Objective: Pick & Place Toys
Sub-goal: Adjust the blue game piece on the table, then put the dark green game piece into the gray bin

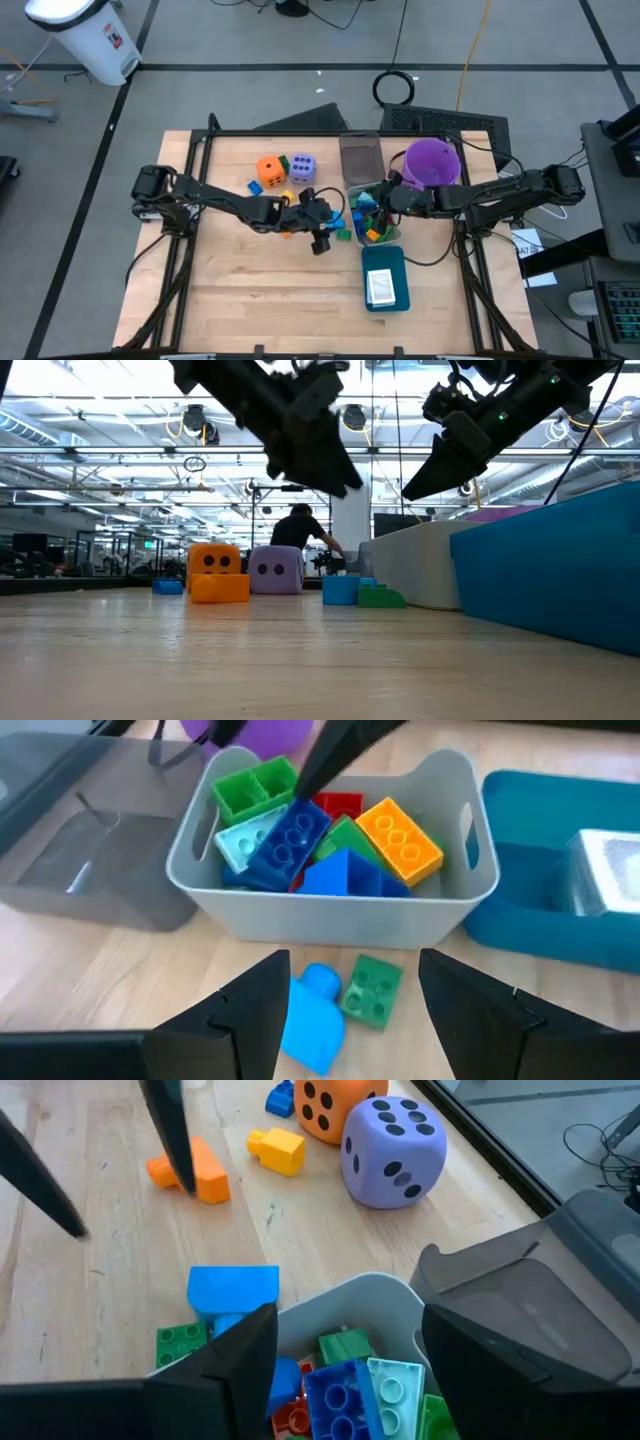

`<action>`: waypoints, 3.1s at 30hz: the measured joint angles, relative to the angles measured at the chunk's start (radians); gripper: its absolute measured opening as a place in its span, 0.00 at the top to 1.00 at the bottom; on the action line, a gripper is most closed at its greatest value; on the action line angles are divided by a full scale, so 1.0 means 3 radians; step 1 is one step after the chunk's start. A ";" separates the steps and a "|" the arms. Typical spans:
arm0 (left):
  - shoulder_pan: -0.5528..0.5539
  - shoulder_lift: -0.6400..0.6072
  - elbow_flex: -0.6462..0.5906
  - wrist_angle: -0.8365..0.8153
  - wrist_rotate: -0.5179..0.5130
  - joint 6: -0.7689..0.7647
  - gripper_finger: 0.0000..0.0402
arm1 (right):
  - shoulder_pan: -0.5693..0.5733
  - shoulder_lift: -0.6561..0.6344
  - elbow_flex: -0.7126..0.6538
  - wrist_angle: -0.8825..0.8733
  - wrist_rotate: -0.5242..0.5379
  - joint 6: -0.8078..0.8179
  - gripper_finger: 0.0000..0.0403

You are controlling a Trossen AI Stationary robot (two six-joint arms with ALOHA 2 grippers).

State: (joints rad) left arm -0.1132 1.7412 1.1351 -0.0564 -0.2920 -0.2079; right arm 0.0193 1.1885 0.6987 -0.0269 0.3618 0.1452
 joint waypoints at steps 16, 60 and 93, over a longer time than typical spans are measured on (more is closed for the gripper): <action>0.0198 0.0797 -0.0004 0.0628 0.0448 0.0209 0.43 | 0.0001 0.0000 0.0003 -0.0001 -0.0003 0.0000 0.45; -0.0033 0.0243 -0.0008 -0.0114 0.0400 0.0454 0.43 | 0.0001 0.0001 0.0003 0.0001 -0.0003 -0.0026 0.46; 0.0005 0.0888 -0.0003 0.0674 0.0983 0.0663 0.43 | 0.0001 0.0001 0.0003 0.0012 -0.0001 -0.0025 0.47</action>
State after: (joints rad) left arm -0.1116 2.0075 1.1343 0.1458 0.0029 -0.0090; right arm 0.0196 1.1889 0.6994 -0.0233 0.3614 0.1375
